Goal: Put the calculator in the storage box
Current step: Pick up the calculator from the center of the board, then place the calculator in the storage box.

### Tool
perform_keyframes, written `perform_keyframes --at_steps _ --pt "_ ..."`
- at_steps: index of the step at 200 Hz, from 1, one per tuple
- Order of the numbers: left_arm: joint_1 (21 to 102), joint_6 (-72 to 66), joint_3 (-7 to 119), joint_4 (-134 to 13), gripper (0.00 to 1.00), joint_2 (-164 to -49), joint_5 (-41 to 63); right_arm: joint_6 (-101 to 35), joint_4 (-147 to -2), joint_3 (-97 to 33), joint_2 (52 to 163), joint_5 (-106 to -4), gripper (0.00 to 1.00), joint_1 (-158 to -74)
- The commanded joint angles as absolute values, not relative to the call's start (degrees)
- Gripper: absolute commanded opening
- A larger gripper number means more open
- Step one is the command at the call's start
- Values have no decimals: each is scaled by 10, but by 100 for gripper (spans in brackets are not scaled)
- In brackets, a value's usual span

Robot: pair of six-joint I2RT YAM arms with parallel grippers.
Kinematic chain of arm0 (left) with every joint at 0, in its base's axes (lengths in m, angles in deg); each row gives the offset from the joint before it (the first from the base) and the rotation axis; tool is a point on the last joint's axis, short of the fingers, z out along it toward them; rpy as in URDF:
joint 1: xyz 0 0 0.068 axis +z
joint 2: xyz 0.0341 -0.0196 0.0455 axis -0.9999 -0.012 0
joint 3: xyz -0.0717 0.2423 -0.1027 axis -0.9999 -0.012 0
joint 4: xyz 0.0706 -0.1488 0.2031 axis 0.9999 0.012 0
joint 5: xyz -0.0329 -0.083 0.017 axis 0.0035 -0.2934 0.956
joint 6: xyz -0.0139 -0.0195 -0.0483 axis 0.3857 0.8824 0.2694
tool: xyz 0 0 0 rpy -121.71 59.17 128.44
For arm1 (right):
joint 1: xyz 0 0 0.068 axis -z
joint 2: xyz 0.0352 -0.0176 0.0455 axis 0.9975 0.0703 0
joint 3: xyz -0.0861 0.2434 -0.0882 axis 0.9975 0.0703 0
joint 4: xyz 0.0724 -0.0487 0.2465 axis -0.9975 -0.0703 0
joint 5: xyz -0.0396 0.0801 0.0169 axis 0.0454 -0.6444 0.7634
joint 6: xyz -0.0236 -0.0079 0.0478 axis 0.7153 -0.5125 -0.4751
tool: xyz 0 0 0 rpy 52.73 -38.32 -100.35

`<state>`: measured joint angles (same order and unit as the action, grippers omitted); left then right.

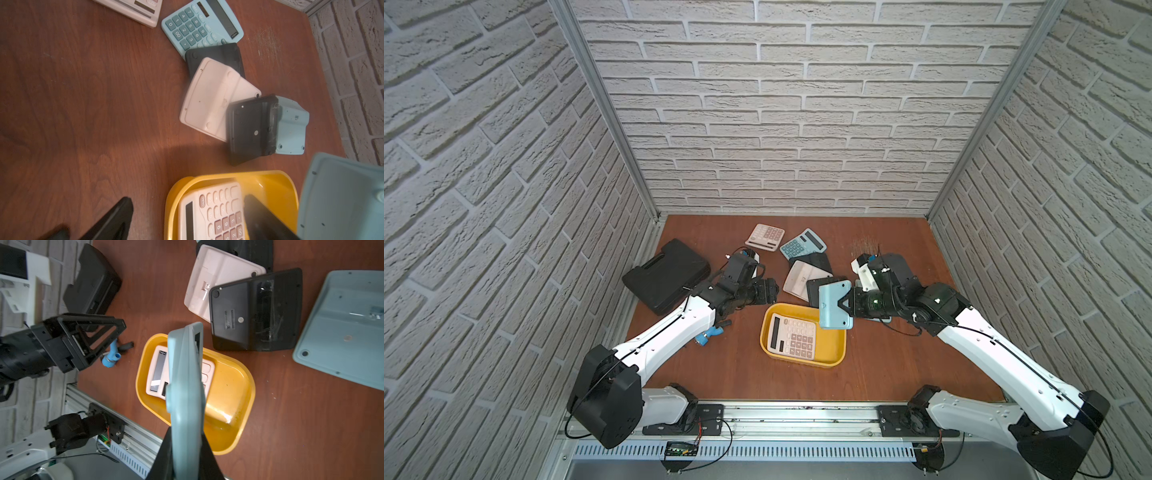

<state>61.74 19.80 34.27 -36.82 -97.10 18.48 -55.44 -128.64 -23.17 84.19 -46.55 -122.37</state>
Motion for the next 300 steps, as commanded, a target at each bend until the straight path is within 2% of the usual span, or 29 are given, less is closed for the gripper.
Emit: perform_keyframes --at_steps 1,22,82,145,203,264,277,300 --pt "620 192 330 -384 87 -954 190 -591 -1368 -279 868 -347 3 -1279" --pt "624 191 323 -384 87 -950 190 -614 -1413 -326 904 -282 3 -1329" --pt "633 191 310 -385 87 -943 181 -697 -1524 -436 1030 -205 3 -1413" --pt "640 190 299 -385 87 -932 179 -752 -1535 -461 1123 -225 2 -1450" --pt "642 190 296 -386 87 -934 178 -782 -1513 -466 1172 -242 2 -1450" --pt "644 191 289 -381 87 -924 179 -783 -1539 -535 1268 -258 2 -1449" --pt "644 191 288 -378 87 -920 180 -777 -1539 -546 1276 -262 11 -1449" --pt "645 190 287 -372 87 -912 183 -767 -1529 -552 1276 -267 35 -1448"
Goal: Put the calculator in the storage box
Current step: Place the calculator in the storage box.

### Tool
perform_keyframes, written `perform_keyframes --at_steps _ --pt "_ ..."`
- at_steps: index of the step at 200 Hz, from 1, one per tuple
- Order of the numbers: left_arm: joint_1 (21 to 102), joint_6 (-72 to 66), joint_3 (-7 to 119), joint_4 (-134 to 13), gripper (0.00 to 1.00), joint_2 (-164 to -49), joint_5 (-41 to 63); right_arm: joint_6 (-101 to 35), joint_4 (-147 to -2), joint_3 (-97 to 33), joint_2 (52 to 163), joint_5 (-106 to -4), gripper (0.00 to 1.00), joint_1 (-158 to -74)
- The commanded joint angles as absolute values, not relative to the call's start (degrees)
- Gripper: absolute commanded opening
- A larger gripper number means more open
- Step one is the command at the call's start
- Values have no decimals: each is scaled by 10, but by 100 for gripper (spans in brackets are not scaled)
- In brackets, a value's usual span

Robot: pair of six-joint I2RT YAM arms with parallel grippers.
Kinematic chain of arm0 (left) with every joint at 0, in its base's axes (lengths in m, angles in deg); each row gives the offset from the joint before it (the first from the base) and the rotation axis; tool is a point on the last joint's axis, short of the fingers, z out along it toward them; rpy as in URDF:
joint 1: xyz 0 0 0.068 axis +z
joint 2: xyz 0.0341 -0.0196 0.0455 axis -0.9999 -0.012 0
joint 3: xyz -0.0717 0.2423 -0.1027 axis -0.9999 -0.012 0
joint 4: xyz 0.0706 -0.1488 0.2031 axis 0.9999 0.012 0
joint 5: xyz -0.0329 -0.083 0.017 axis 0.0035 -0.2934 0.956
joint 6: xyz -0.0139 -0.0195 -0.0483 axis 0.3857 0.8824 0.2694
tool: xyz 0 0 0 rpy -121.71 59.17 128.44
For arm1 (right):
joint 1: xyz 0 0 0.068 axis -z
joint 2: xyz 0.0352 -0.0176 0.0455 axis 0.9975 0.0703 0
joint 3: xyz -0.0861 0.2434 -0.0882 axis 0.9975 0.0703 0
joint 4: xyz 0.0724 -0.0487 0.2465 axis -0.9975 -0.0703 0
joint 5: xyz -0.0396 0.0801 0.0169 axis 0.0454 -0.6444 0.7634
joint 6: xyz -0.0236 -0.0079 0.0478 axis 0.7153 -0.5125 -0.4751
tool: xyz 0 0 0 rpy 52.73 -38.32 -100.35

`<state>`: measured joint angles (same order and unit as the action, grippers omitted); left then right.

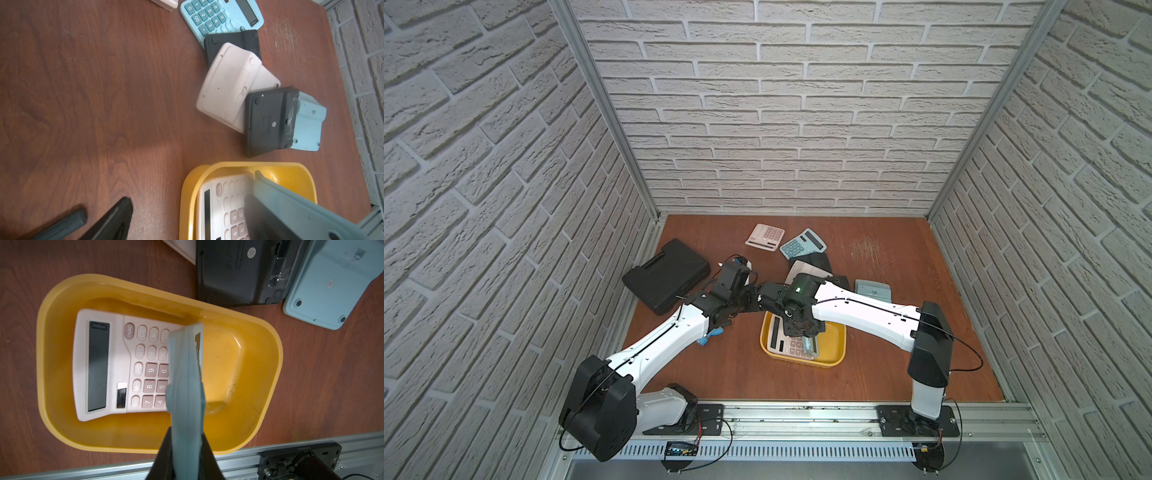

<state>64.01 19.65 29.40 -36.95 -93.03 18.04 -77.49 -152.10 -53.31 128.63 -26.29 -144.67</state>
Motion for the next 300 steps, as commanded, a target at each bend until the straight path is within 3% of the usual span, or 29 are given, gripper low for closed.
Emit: perform_keyframes --at_steps 1,16,39,120,169,226,300 --pt "645 190 287 -371 87 -911 183 -767 -1528 -552 1276 -267 35 -1448" --pt "646 190 286 -367 87 -906 185 -762 -1522 -553 1272 -268 48 -1448" --pt "647 190 285 -362 88 -898 187 -751 -1514 -552 1261 -270 59 -1448" --pt "630 191 295 -338 88 -880 187 -653 -1422 -471 1170 -238 75 -1439" --pt "579 185 325 -308 88 -892 231 -566 -1287 -337 1071 -300 84 -1400" --pt "570 184 321 -308 89 -933 236 -528 -1160 -162 931 -422 100 -1299" --pt "569 190 323 -334 99 -960 206 -503 -1115 -16 822 -531 100 -1123"
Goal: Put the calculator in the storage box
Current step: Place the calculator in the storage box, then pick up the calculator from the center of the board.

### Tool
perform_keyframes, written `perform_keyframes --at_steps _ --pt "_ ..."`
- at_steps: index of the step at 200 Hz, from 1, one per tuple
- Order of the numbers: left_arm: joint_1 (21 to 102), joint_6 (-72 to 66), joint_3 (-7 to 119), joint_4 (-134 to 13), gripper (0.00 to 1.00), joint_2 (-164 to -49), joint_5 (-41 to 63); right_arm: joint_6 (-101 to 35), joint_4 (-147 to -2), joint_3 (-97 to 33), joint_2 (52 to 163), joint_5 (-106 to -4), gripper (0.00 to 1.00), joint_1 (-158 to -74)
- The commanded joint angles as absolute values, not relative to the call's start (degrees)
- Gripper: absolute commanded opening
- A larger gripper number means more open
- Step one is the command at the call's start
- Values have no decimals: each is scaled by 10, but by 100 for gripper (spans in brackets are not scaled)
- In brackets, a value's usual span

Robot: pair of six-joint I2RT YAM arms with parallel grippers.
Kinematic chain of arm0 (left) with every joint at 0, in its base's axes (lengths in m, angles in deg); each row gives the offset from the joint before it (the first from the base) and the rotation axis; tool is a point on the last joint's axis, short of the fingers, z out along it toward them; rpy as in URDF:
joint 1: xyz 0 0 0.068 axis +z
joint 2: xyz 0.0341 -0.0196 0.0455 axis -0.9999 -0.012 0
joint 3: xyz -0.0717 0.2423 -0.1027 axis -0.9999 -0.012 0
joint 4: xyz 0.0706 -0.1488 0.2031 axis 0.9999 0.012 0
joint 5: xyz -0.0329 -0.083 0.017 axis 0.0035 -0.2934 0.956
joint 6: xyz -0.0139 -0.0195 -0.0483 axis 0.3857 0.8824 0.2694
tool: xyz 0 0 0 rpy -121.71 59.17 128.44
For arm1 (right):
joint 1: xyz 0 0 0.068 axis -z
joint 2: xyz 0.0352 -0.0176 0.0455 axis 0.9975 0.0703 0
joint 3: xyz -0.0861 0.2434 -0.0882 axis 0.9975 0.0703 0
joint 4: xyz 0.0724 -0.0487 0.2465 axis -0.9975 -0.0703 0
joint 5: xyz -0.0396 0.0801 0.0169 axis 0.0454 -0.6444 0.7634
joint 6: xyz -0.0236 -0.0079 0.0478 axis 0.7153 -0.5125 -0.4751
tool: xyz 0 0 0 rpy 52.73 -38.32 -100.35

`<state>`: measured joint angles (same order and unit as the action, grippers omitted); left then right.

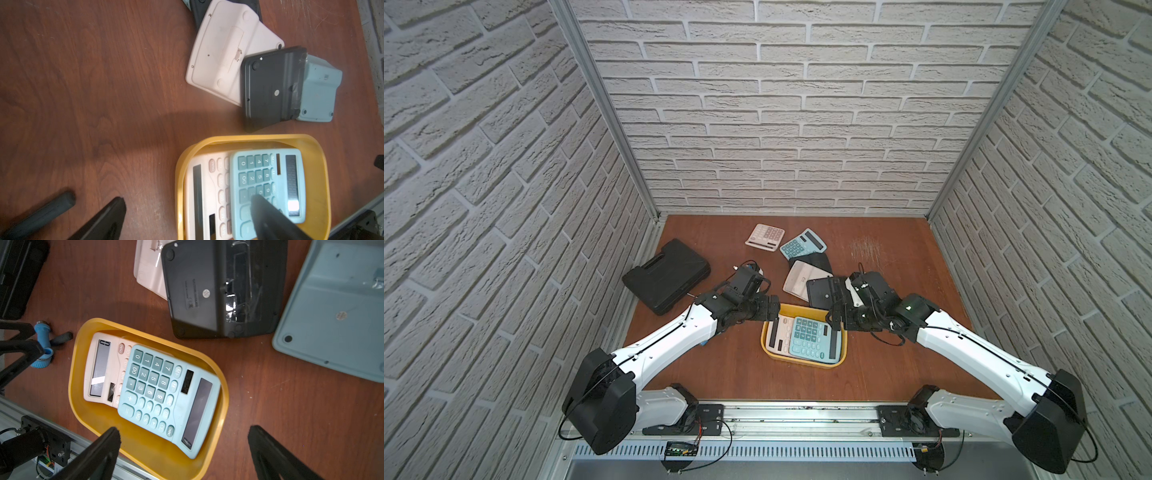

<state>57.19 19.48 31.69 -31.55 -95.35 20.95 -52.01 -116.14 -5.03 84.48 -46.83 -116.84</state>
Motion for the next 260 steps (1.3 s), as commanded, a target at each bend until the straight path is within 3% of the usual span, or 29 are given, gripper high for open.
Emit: perform_keyframes --at_steps 1,40,81,143,174,260 --pt "570 190 325 -333 98 -961 206 -503 -1114 -16 821 -534 100 -1120" --pt "574 169 396 -322 98 -1017 192 -481 -1047 10 839 -609 100 -1037" --pt "574 164 469 -340 98 -1102 142 -473 -976 -5 933 -716 95 -967" --pt "575 169 498 -370 98 -1163 122 -566 -833 36 1019 -789 94 -957" --pt "576 168 503 -376 98 -1172 123 -608 -771 58 1053 -782 100 -959" --pt "580 168 513 -373 98 -1178 121 -706 -596 77 1143 -736 100 -984"
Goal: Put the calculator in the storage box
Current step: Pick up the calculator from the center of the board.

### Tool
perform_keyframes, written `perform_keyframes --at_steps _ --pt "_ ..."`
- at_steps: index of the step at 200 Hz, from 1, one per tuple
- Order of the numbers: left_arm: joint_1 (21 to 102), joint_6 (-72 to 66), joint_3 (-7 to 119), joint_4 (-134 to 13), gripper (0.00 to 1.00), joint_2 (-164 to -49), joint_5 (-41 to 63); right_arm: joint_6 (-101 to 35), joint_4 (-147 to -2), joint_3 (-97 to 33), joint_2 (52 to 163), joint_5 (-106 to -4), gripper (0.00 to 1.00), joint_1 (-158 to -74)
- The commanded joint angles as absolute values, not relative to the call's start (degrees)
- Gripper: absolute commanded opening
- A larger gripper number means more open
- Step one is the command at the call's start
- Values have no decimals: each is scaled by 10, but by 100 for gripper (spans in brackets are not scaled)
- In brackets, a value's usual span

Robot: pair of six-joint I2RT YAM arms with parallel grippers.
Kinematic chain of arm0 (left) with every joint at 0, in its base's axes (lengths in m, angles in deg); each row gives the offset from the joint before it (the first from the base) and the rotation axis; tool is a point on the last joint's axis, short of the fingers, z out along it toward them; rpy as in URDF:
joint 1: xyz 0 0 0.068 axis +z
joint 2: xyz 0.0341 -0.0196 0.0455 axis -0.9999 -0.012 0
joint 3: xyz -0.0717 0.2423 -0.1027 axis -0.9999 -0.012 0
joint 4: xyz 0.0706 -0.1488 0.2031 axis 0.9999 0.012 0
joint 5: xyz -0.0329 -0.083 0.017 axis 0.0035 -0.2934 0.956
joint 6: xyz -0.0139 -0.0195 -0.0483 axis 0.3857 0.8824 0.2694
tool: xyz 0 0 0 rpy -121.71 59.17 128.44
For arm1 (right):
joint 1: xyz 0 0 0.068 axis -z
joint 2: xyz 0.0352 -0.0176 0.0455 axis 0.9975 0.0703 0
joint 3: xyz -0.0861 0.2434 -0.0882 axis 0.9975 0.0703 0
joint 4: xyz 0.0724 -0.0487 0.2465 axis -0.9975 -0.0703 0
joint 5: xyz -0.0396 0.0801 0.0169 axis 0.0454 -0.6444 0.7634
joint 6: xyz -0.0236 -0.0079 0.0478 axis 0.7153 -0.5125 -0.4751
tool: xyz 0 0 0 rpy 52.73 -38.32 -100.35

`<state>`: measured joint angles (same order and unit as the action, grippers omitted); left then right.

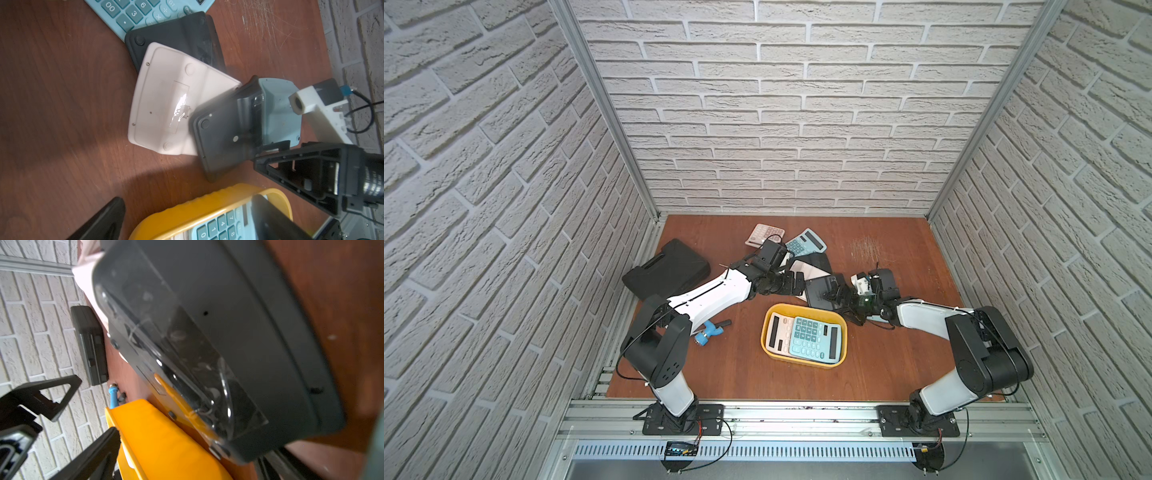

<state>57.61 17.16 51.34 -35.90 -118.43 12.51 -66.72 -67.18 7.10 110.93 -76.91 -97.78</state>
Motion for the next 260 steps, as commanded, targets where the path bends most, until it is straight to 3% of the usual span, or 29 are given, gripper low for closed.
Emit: perform_keyframes --at_steps 1,52,81,230,260 --pt "580 168 513 -373 98 -1177 121 -707 -593 77 1145 -736 100 -984" --pt "585 164 474 -370 98 -1136 140 -728 -498 60 1196 -721 95 -985" --pt "596 160 471 -379 98 -1141 127 -751 -424 44 1239 -746 87 -985" --pt "620 137 578 -421 98 -1292 45 -818 -189 53 1288 -810 63 -994" --pt "622 140 580 -435 98 -1305 30 -819 -186 42 1293 -822 50 -1002"
